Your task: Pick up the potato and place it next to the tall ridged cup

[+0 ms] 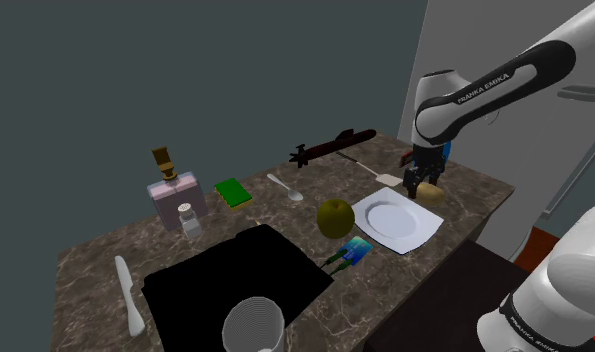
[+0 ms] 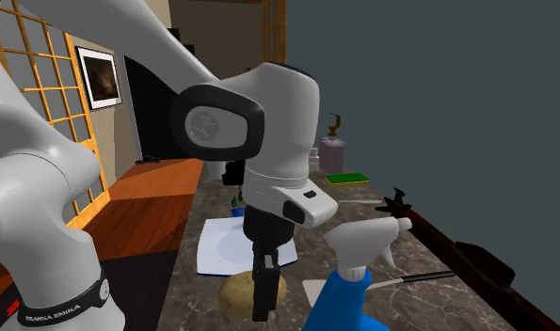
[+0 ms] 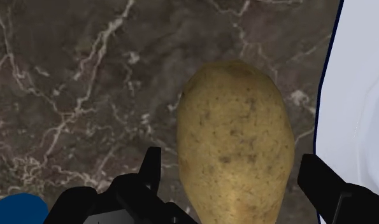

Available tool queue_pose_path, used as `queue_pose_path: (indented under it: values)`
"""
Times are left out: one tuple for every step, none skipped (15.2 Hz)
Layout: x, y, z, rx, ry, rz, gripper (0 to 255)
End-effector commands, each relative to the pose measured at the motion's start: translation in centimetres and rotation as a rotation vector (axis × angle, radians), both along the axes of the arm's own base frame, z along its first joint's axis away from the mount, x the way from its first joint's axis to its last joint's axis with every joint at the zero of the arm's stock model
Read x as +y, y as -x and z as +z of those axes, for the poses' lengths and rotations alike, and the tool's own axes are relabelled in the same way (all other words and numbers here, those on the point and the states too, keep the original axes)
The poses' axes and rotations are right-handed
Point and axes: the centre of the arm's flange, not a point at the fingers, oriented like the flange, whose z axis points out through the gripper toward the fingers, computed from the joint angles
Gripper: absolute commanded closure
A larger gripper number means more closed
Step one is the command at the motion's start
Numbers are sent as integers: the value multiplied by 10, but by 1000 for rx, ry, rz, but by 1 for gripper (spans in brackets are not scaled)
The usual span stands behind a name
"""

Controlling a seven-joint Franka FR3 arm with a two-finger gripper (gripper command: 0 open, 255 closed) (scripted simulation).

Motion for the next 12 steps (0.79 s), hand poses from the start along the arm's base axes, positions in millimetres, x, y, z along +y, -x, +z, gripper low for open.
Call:
queue_pose_path:
  values:
    - [0,0,-1,0,0,0,0]
    - [0,0,-1,0,0,0,0]
    - [0,0,-1,0,0,0,0]
    - [0,0,-1,0,0,0,0]
    - [0,0,-1,0,0,0,0]
    - [0,0,-1,0,0,0,255]
    - [0,0,-1,0,0,0,255]
    - [0,0,-1,0,0,0,255]
    - [0,0,-1,0,0,0,255]
    - [0,0,-1,0,0,0,255]
    - [0,0,-1,0,0,0,255]
    - [0,0,-1,0,0,0,255]
